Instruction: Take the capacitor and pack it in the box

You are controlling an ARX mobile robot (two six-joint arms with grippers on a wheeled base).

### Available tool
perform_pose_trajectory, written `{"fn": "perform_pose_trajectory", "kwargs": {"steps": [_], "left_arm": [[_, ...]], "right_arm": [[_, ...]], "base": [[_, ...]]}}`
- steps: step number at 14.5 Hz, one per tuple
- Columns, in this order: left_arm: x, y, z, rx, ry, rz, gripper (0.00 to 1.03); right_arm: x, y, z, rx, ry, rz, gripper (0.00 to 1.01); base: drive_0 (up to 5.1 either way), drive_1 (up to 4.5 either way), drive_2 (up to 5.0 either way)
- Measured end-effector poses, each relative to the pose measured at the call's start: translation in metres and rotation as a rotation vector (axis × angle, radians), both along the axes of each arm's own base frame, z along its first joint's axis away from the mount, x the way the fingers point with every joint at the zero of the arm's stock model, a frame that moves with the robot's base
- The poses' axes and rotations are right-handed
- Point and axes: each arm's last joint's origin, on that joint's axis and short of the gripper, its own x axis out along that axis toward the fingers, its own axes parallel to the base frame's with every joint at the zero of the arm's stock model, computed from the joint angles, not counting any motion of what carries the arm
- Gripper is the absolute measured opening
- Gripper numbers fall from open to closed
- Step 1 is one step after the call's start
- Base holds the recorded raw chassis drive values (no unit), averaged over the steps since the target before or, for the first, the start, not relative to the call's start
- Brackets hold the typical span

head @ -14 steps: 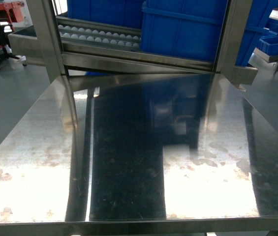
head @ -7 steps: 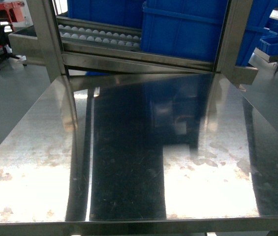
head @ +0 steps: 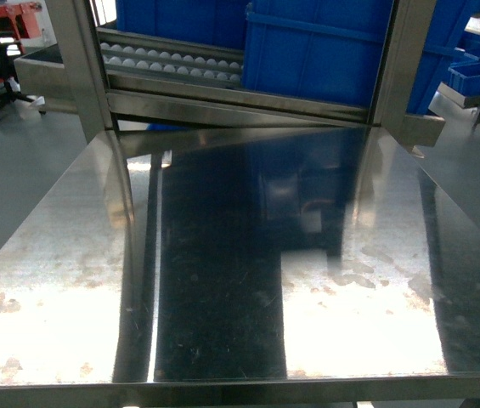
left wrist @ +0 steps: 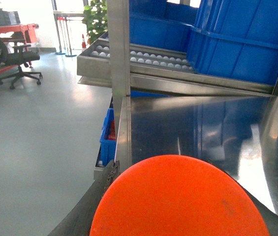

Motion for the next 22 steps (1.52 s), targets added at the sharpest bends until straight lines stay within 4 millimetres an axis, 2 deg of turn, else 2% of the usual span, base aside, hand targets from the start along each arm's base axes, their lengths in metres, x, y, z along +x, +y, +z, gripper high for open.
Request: {"fn": "perform_pose_trajectory", "kwargs": {"steps": [3, 5, 22], "left_arm": [[-0.008, 0.0, -0.005, 0.0, 0.039, 0.0, 0.43], [-0.013, 0.0, 0.0, 0.001, -0.007, 0.003, 0.43], [-0.013, 0.0, -0.004, 0.002, 0.013, 0.0, 0.43]], "right_arm": [[0.0, 0.0, 0.0, 0.0, 0.0, 0.0, 0.98], [0.0, 0.0, 0.0, 0.0, 0.0, 0.001, 0.98], [0.0, 0.0, 0.0, 0.0, 0.001, 0.0, 0.98]], "base": [[0.0, 0.0, 0.0], [0.0, 0.0, 0.0], [0.0, 0.0, 0.0]]}}
